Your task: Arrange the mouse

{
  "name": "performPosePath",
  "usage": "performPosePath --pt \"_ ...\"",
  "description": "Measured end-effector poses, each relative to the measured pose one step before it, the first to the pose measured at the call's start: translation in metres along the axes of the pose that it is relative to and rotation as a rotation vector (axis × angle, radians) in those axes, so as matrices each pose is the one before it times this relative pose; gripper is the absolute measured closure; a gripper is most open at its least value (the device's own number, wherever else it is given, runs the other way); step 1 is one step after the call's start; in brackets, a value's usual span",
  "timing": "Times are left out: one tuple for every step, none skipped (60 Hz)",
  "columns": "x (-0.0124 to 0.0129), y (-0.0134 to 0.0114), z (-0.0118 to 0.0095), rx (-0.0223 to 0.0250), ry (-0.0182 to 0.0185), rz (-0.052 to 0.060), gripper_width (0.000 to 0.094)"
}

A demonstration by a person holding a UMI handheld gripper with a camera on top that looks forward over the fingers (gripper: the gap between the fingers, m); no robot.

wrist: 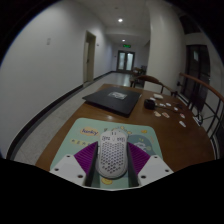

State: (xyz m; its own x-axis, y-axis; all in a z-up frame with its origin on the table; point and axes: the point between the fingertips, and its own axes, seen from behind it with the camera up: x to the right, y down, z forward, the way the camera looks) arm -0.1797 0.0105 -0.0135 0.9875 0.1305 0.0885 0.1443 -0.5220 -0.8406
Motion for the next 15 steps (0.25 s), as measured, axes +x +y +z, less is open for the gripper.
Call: performPosePath --pt "-0.00168 0.00075 -0.00222 -0.00745 -0.01354 -0.0056 0.0373" --pt "-0.00149 0.00059 -0.00398 -0.01268 -0.02000 -0.0080 0.0333" --pt "-0.00347 0.00168 -0.00428 -0.01219 -0.02287 -0.0072 0.0295" --pt "-0.00374 0.00152 -0.00462 -0.01022 -0.02551 -0.0096 0.0244" --pt "-0.00388 0.00074 -0.00531 -0.00438 -0.02561 -0.0118 0.0194" --pt "-0.00333 -0.00006 -0.00574 0.00101 -0.02363 -0.0130 0.0144" --pt "-0.00270 -0.00026 -0.00600 0.00325 -0.02310 -0.0123 0.0137" --pt "-0.00244 -0.00013 -0.00674 0.00443 -0.02047 -0.0097 0.0052" --pt "-0.00115 -0.00025 -0.00719 0.00457 -0.01363 -0.0077 0.0069" --pt "0.00192 0.00047 -0.00014 0.01132 -0.00996 -0.0034 0.0084" --pt "-0.00008 -0.00106 -0.00952 0.00672 -0.01022 -0.0040 0.0093" --pt "0.00048 -0.00068 -0.00674 0.00856 -0.00828 -0.0020 0.0089" --pt "0.00082 -0.00008 -0.00814 0.00638 -0.00765 -0.0006 0.0090" --pt "0.00131 0.00033 -0.00829 0.00535 -0.00579 0.0001 0.0090" --pt "0.00206 0.00050 -0.00855 0.00495 -0.00366 0.0006 0.0090"
